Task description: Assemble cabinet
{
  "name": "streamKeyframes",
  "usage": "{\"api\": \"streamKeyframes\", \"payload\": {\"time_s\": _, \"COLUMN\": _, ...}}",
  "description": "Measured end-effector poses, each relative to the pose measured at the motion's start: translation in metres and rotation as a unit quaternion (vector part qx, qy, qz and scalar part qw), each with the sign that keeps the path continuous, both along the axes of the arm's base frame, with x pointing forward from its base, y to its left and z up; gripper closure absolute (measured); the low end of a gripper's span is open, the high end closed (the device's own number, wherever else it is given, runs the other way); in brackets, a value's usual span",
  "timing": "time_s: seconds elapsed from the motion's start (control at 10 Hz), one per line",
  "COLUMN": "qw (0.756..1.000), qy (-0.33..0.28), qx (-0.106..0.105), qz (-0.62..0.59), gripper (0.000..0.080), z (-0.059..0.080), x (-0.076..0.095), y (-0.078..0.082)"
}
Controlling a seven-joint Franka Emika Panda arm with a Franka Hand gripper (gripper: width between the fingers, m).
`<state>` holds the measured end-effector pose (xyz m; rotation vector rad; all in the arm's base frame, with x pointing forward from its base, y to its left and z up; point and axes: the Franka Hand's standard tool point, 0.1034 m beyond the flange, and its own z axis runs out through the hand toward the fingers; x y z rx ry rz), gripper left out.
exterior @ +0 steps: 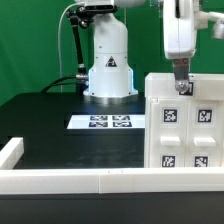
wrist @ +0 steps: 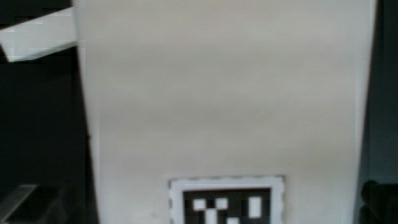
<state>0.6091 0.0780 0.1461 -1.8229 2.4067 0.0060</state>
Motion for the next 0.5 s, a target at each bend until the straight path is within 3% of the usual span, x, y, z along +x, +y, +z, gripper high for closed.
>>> {"api": "streamKeyframes", "payload": {"time_s": 0.5, "qw": 1.0, "qy": 0.0, "qx": -0.001, "qz": 0.012, "gripper": 0.0003, "z": -0.0013, "x": -0.0007, "y": 0.0022}}
